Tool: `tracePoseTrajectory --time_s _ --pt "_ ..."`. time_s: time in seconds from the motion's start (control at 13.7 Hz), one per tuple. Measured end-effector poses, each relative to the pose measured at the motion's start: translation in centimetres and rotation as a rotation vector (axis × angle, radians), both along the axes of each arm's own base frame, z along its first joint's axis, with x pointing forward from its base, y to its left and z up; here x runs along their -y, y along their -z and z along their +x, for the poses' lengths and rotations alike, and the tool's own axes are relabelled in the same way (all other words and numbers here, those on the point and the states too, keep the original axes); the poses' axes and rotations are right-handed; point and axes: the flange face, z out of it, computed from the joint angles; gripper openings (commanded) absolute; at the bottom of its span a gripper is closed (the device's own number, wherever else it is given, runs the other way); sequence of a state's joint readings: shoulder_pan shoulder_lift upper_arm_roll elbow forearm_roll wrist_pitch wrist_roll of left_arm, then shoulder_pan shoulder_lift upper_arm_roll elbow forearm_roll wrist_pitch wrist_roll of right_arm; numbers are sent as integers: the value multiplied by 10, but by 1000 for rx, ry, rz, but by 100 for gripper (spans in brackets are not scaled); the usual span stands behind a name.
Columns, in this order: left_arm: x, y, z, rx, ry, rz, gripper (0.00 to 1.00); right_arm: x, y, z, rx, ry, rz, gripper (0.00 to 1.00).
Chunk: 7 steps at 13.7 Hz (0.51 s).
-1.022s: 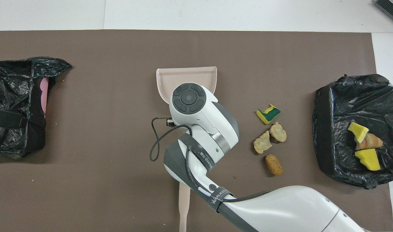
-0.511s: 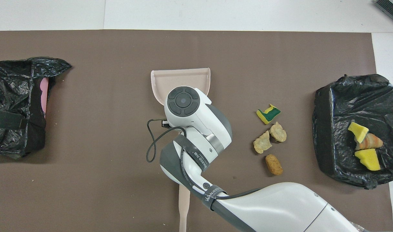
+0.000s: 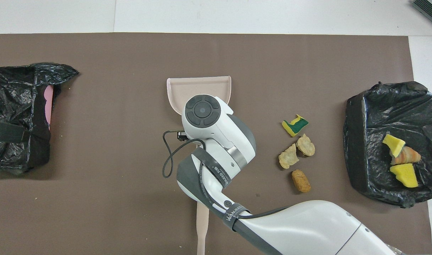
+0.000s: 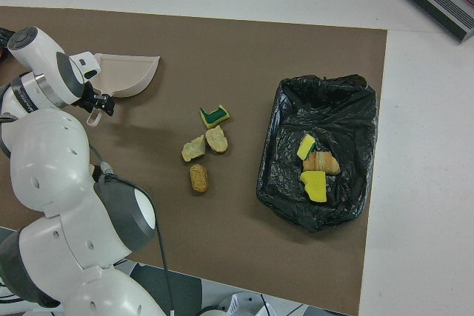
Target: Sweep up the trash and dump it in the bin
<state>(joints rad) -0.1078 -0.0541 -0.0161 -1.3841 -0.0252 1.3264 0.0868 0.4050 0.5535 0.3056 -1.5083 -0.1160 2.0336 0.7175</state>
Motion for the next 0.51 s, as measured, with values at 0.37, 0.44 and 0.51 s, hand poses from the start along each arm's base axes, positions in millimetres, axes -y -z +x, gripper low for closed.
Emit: tracePoseTrajectory --time_s 0.37,0.44,0.51 --pt "1 0 0 0 2 0 100 16 -70 -35 0 4 -15 100" --pt "2 0 -1 1 3 0 100 20 -87 -50 -25 10 -11 100" --pt "4 -1 0 7 5 -1 100 23 -102 -66 -49 12 -12 100"
